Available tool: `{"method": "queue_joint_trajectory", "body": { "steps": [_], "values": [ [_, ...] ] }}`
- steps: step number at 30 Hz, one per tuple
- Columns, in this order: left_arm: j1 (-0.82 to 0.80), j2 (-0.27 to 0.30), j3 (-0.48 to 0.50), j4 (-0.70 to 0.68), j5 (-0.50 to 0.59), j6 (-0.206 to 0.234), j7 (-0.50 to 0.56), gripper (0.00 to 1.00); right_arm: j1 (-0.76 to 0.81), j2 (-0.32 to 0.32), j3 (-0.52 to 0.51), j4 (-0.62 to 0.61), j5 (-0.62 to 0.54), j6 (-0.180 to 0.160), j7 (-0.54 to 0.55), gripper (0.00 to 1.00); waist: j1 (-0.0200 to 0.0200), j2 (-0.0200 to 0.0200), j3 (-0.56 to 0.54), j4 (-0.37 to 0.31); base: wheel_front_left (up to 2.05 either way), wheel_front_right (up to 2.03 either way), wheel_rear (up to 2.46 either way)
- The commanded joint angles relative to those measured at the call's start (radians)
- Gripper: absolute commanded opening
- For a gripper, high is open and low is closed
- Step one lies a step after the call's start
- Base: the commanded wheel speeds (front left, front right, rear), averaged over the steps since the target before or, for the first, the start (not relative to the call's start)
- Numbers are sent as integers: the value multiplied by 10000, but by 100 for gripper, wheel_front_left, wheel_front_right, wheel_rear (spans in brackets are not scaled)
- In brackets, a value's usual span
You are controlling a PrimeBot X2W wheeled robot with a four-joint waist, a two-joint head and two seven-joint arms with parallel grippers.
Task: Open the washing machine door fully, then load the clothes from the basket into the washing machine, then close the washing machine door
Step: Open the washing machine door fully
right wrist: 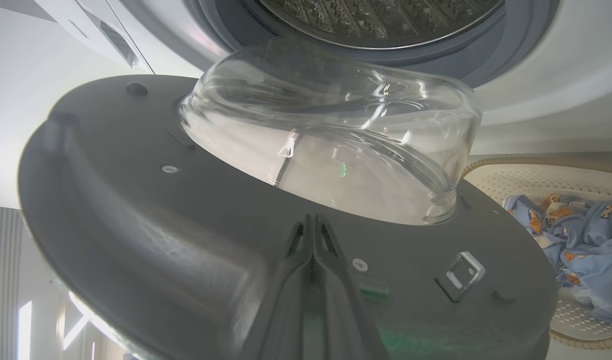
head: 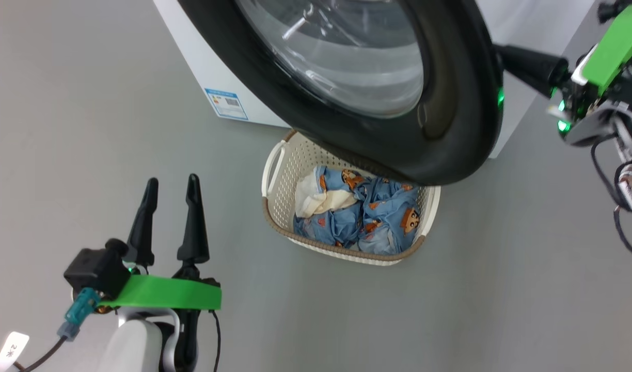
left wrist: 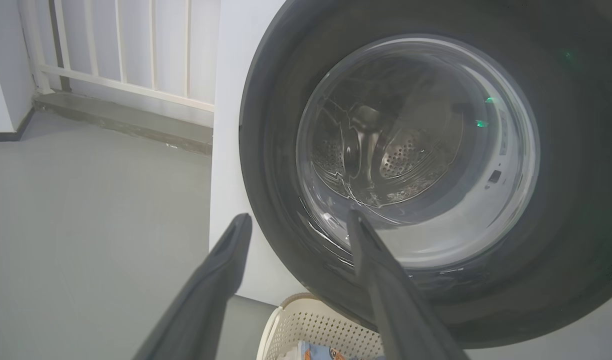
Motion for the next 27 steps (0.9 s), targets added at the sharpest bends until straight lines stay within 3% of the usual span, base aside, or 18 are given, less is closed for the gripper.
{"method": "queue_joint_trajectory", "body": {
  "steps": [1,27],
  "values": [
    [144,214,377,-132,179,-60,-63,100,497,188,13,-401,86,46,165,0,1,0,-328,100,0,0,0],
    [1040,214,405,125,365,-192,-63,100,3157,748,-76,-1826,446,46,1002,0,1,0,-1649,1366,0,0,0]
  ]
}}
